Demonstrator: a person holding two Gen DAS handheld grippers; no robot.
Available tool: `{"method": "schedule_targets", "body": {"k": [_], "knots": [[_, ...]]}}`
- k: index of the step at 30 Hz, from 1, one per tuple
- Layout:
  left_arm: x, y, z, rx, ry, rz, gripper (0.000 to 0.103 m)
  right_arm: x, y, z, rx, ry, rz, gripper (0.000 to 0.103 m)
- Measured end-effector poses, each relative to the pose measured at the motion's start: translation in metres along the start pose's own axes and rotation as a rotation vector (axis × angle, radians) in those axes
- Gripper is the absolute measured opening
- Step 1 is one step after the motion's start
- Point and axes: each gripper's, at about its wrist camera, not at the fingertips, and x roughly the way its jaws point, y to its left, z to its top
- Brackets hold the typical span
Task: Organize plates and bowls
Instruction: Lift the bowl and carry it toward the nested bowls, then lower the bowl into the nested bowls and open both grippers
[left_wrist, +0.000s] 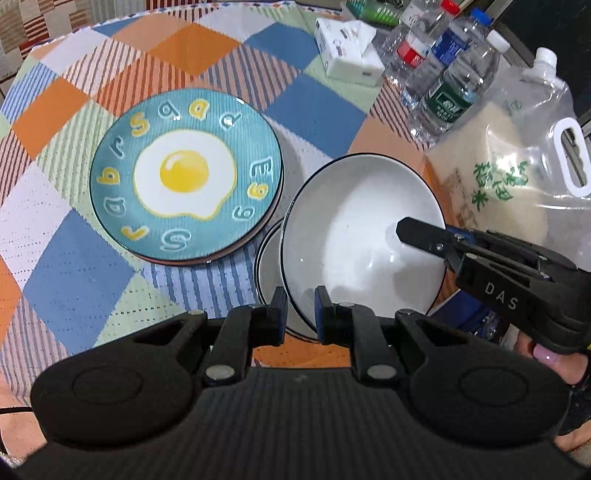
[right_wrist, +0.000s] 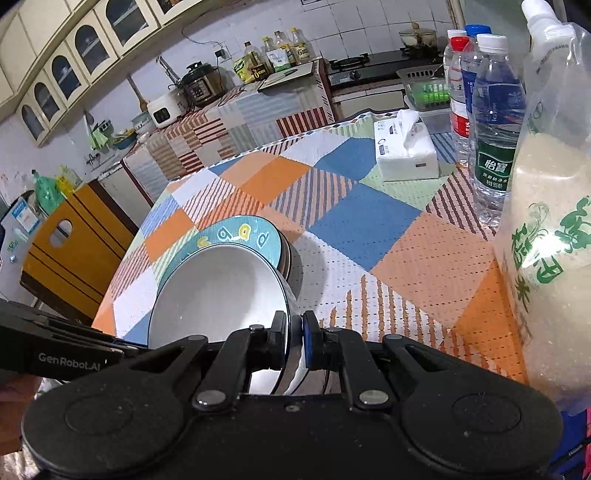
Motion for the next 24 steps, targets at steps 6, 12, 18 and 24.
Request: {"method": "schedule_targets", "body": {"k": [6, 12, 18, 24], "knots": [[0.006, 0.002, 0.001, -0.009, 0.016, 0.02, 0.014, 0.004, 0.012, -0.005, -0.066, 0.006, -0.035, 0.013], [0.019, 0.009, 0.005, -0.052, 0.068, 0.005, 0.014, 0.011, 0.03, -0.011, -0.193, 0.014, -0.122, 0.013], [0.032, 0.02, 0.008, -0.11, 0.104, -0.017, 0.014, 0.019, 0.043, -0.016, -0.313, 0.021, -0.196, 0.012], [0.033, 0.018, 0.009, -0.106, 0.112, -0.014, 0.017, 0.024, 0.06, -0.023, -0.443, 0.022, -0.27, 0.013]]}}
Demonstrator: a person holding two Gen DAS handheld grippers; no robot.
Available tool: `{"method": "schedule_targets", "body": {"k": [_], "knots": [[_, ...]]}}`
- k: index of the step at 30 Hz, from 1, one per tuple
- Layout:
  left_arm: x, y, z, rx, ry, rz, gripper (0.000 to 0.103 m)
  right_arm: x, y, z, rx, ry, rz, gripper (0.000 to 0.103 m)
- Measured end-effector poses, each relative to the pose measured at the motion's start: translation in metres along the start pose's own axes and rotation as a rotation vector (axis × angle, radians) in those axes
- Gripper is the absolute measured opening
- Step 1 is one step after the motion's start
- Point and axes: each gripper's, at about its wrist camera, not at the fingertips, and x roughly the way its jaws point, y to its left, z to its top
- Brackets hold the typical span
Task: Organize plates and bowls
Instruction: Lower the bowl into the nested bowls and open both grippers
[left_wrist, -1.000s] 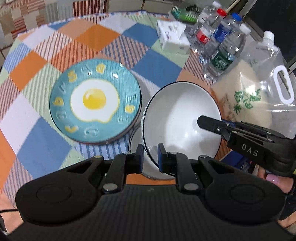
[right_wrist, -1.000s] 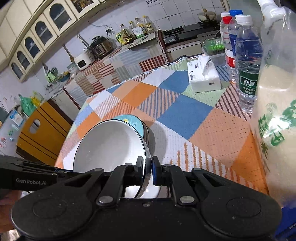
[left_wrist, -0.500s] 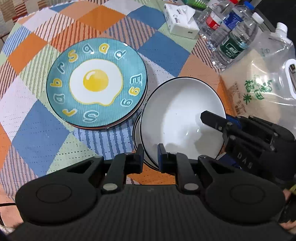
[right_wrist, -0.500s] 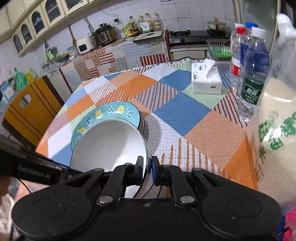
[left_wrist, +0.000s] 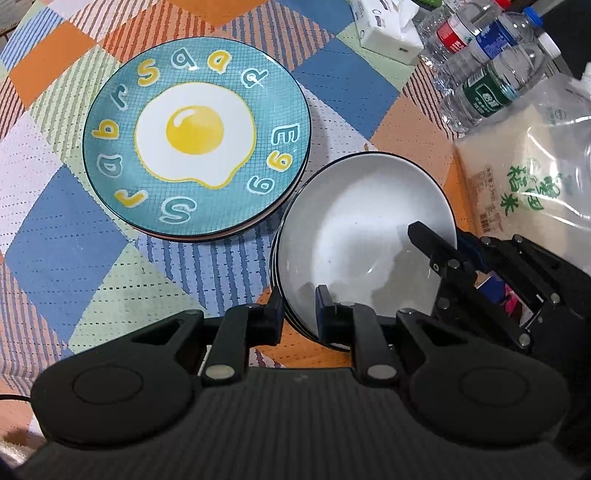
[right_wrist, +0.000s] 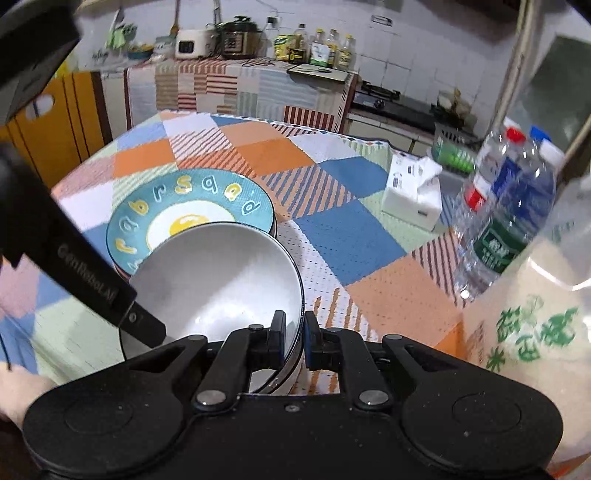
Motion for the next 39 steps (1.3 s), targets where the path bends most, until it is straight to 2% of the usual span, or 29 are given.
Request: {"method": "schedule_targets", "body": {"k": [4, 6, 14, 17, 19, 22, 24, 29, 30, 31, 34, 37, 39], "knots": [[0.002, -0.004, -0.001, 0.019, 0.007, 0.016, 0.022, -0.002, 0.007, 0.0, -0.052, 0.003, -0.022, 0.013], [0.004, -0.004, 0.0, 0.024, 0.017, 0.001, 0.033, -0.003, 0.008, 0.0, -0.073, 0.004, -0.028, 0.013], [0.01, 0.002, 0.003, 0.011, 0.019, -0.007, 0.039, 0.005, 0.015, 0.002, -0.15, 0.023, -0.032, 0.013], [0.012, 0.005, 0.003, 0.003, 0.009, 0.001, 0.039, 0.006, 0.011, 0.0, -0.129, 0.019, -0.012, 0.013], [0.007, 0.008, 0.0, -0.003, -0.019, -0.021, 0.039, 0.005, 0.007, -0.002, -0.102, 0.008, 0.01, 0.014], [-0.003, 0.017, -0.002, -0.024, -0.073, -0.075, 0.041, -0.004, -0.008, -0.005, -0.023, -0.03, 0.077, 0.015], [-0.011, 0.024, -0.004, -0.037, -0.116, -0.082, 0.041, -0.015, -0.02, -0.008, 0.033, -0.076, 0.135, 0.017], [-0.022, 0.036, -0.009, -0.054, -0.18, -0.1, 0.043, -0.046, -0.04, -0.019, 0.082, -0.161, 0.216, 0.052], [-0.023, 0.039, -0.01, -0.062, -0.186, -0.11, 0.044, -0.048, -0.043, -0.022, 0.086, -0.162, 0.231, 0.056], [-0.022, 0.04, -0.011, -0.07, -0.192, -0.119, 0.045, -0.049, -0.046, -0.025, 0.09, -0.155, 0.247, 0.061], [-0.015, 0.045, -0.016, -0.093, -0.213, -0.149, 0.049, -0.044, -0.05, -0.036, 0.099, -0.118, 0.313, 0.067], [-0.004, 0.047, -0.019, -0.108, -0.222, -0.154, 0.051, -0.032, -0.044, -0.048, 0.096, -0.089, 0.349, 0.091], [0.002, 0.048, -0.022, -0.123, -0.213, -0.171, 0.053, -0.023, -0.033, -0.057, 0.068, -0.065, 0.35, 0.094]]}}
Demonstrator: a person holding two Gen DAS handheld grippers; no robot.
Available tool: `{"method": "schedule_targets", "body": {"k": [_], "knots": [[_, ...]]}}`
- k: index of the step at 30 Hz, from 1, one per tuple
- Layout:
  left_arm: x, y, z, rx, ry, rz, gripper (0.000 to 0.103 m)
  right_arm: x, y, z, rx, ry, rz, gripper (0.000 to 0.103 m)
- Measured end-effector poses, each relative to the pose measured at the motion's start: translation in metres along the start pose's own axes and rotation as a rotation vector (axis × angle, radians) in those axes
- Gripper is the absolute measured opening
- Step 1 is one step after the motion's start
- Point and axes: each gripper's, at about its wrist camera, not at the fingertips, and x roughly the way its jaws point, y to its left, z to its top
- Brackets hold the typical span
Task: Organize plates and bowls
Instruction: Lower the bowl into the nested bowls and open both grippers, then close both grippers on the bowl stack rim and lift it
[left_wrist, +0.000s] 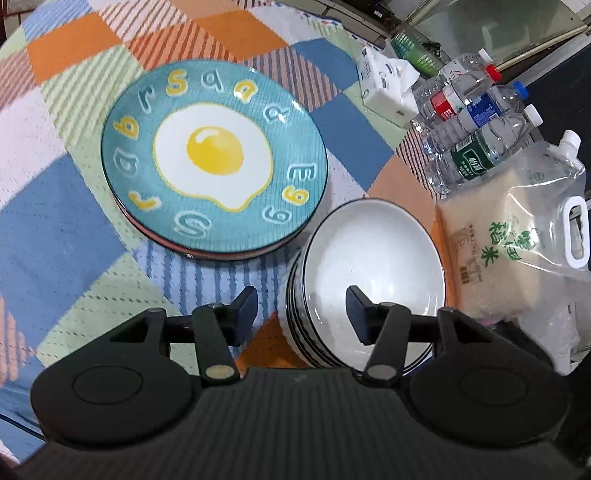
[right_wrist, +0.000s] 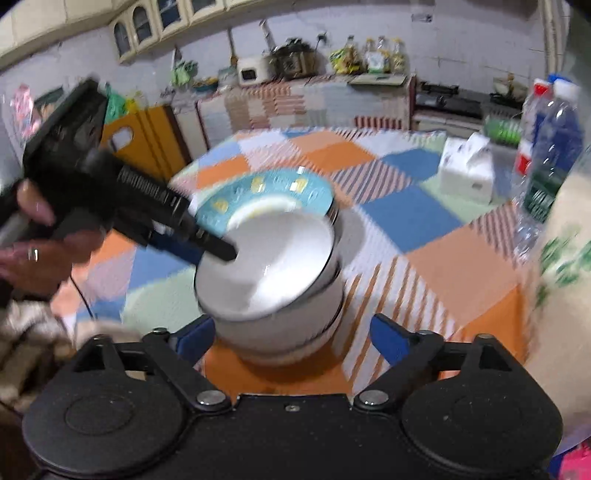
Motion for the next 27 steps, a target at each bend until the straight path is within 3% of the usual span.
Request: {"method": "schedule_targets", "body": {"k": [8, 12, 17, 23, 27], "knots": [[0.018, 0.011, -0.01, -0.024, 0.016, 0.0, 0.055, 0.055, 0.017, -0.018, -0.09, 0.094, -0.02, 0.094], [0.027, 0.018, -0.012, -0.046, 0.039, -0.03, 0.053, 0.074, 0.021, -0.023, -0.153, 0.155, -0.097, 0.094], [0.032, 0.016, -0.015, -0.015, 0.042, -0.055, 0.05, 0.079, 0.021, -0.025, -0.207, 0.125, -0.086, 0.094], [0.037, 0.016, -0.021, -0.031, 0.011, -0.078, 0.04, 0.088, 0.014, -0.019, -0.191, 0.044, -0.036, 0.094], [0.038, 0.015, -0.023, -0.024, -0.006, -0.086, 0.039, 0.094, 0.012, -0.02, -0.178, 0.016, -0.014, 0.096]]}}
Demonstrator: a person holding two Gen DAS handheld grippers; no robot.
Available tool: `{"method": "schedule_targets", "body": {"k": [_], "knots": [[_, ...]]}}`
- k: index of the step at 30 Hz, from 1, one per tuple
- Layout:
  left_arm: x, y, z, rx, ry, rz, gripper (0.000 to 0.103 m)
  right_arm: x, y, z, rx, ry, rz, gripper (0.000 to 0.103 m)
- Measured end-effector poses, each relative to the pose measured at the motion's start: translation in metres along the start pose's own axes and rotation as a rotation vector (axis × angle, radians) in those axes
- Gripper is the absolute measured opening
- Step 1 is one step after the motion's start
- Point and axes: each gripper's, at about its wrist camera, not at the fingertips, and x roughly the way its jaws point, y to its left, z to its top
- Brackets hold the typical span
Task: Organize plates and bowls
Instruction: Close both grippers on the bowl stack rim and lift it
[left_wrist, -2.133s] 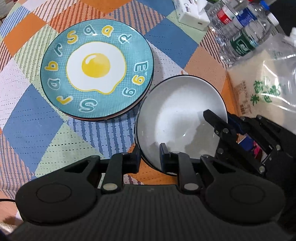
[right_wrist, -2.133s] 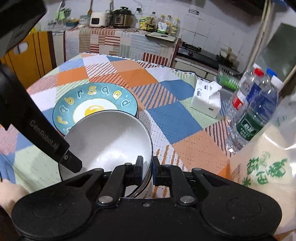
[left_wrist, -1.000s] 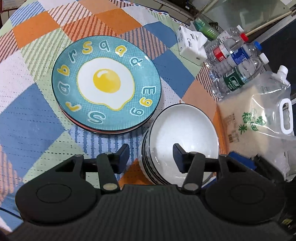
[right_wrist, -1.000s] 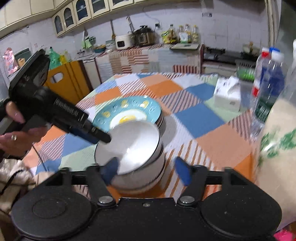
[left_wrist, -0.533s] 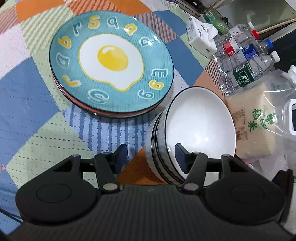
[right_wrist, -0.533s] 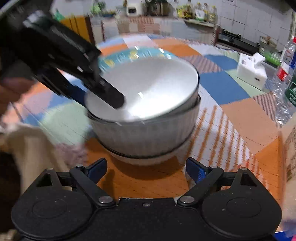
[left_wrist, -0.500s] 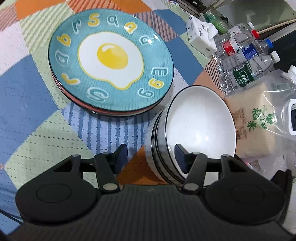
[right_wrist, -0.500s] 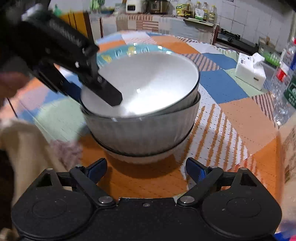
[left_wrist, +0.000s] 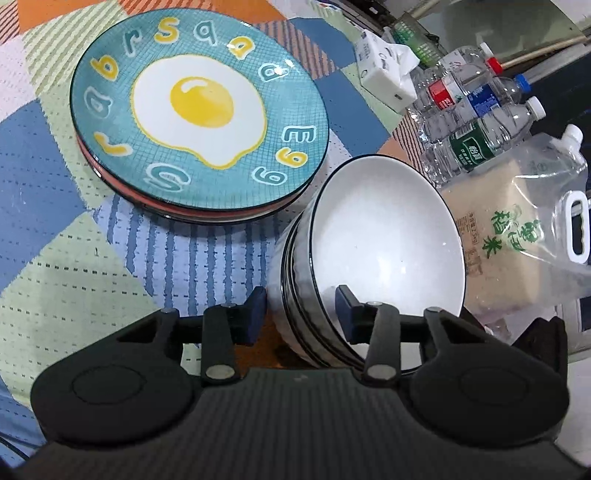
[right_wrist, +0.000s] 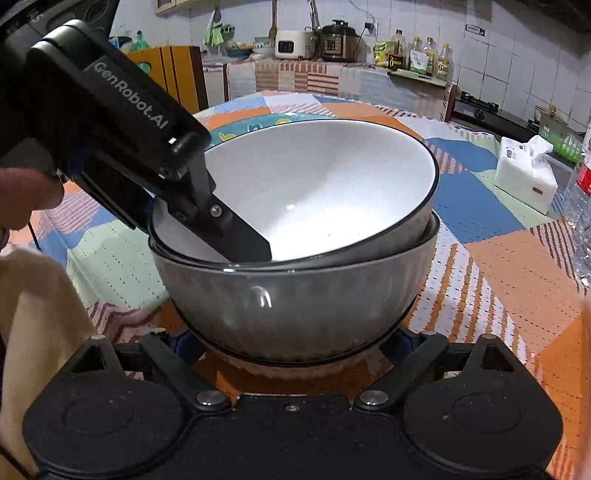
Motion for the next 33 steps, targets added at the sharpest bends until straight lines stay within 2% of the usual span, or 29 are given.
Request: {"method": "schedule_targets", "body": {"k": [5, 13, 20, 26, 33], "knots": [[0.0, -0.003, -0.005, 0.016, -0.024, 0.005, 0.04, 0.0, -0.005, -0.006, 0.004, -0.039, 0.039, 0.095], [0.0, -0.002, -0.006, 0.01, -0.027, 0.005, 0.04, -0.001, 0.001, -0.011, -0.005, -0.063, 0.014, 0.095], [-0.003, -0.009, -0.009, 0.068, -0.013, 0.022, 0.04, -0.002, 0.004, -0.011, -0.019, -0.051, 0.007, 0.094], [-0.016, -0.017, -0.015, 0.101, -0.018, 0.018, 0.04, -0.011, 0.008, -0.011, -0.02, -0.062, 0.006, 0.094], [-0.047, -0.025, -0.009, 0.142, -0.039, 0.001, 0.04, -0.03, 0.015, 0.001, -0.044, -0.116, -0.009, 0.094]]}}
